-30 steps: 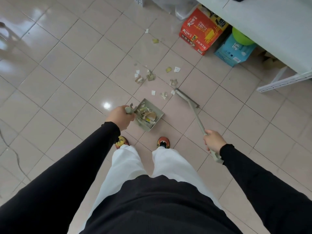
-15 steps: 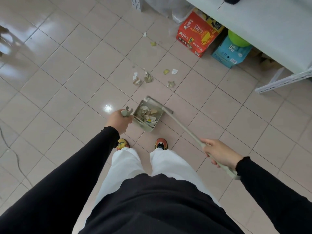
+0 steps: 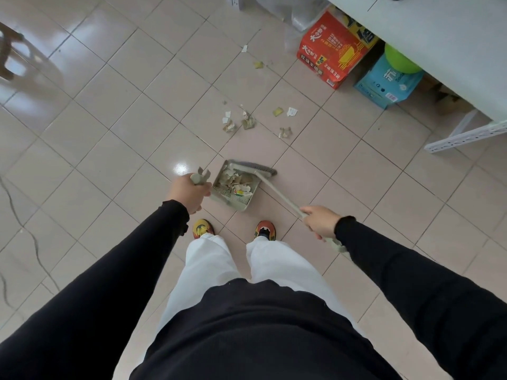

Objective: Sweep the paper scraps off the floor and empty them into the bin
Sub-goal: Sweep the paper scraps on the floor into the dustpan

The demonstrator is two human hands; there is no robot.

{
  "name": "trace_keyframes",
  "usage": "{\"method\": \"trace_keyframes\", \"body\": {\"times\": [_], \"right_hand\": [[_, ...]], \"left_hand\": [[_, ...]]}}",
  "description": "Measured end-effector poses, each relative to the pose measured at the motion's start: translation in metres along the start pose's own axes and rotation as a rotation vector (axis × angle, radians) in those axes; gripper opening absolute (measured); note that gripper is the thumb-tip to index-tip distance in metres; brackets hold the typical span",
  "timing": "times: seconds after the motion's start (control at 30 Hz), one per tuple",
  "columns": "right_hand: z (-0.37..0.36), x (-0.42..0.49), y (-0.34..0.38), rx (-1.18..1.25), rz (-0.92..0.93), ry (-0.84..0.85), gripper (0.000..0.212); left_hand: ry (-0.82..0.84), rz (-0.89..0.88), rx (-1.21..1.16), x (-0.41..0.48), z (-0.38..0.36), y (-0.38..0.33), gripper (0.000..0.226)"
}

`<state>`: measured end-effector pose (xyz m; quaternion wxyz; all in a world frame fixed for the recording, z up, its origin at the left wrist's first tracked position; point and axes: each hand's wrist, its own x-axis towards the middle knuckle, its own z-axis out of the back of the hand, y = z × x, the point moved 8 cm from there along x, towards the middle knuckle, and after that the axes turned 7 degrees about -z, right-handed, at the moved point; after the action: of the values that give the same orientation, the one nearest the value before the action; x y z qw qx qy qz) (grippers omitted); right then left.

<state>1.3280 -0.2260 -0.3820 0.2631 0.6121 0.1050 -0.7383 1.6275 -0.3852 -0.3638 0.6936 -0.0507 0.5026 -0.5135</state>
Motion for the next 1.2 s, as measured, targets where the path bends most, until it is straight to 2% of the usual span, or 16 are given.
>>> {"method": "trace_keyframes", "body": {"times": [0.27, 0.47, 0.63, 0.73, 0.97, 1.2], "right_hand": [[0.018, -0.055, -0.046, 0.150, 0.020, -0.036, 0.059], [0.018, -0.016, -0.008, 0.178, 0.032, -0.147, 0.054], [-0.009, 0.008, 0.025, 0.044, 0.021, -0.048, 0.050], [-0.015, -0.006, 0.011, 0.057, 0.002, 0.029, 0.052], [0.008, -0.053, -0.047, 0.186, 0.023, -0.002, 0.058], [0.061, -0.040, -0.057, 0.370, 0.041, -0.153, 0.053]], "left_hand": [[0.012, -0.005, 0.005, -0.001, -0.001, 0.009, 0.020], [0.025, -0.005, 0.022, -0.002, 0.001, 0.013, 0.023], [0.023, -0.011, 0.049, -0.003, 0.001, 0.014, 0.020], [0.026, -0.011, 0.049, -0.004, 0.002, 0.015, 0.021], [0.023, -0.055, 0.006, -0.006, 0.001, 0.007, 0.015], [0.065, -0.102, 0.059, 0.006, -0.016, -0.031, 0.011]]}}
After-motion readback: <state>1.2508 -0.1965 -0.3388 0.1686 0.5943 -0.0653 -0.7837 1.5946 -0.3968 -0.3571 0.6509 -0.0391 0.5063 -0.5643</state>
